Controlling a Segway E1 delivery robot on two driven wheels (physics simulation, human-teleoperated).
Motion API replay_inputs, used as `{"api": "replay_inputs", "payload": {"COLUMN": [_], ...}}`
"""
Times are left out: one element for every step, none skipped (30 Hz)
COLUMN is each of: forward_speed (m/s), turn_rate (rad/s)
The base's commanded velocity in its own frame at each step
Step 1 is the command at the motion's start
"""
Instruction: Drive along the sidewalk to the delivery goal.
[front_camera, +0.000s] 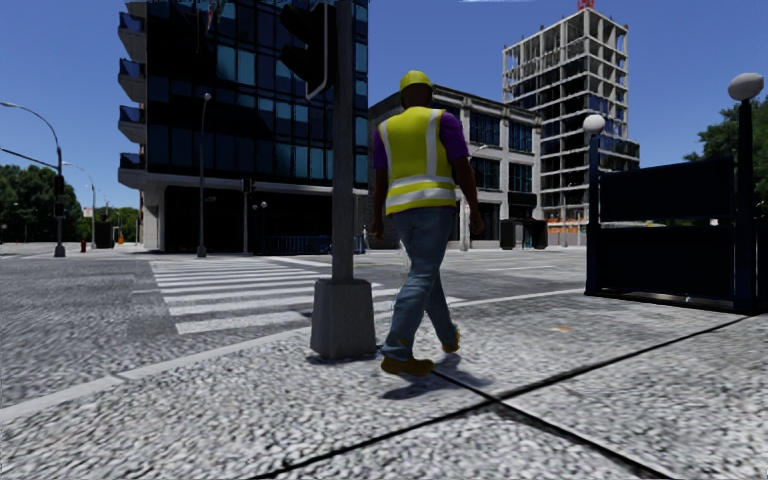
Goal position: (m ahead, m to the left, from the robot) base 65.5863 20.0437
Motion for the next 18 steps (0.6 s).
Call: {"api": "replay_inputs", "payload": {"forward_speed": [0.71, 0.71, 0.71, 0.71, 0.71, 0.71, 0.71, 0.71, 0.71, 0.71, 0.71, 0.71, 0.71, 0.71, 0.71, 0.71, 0.71, 0.71], "turn_rate": [-0.43, -0.43, -0.45, -0.45, -0.47, -0.48, -0.48, -0.48, -0.48, -0.49, -0.49, -0.49, -0.49, -0.49, -0.49, -0.49, -0.49, -0.49]}}
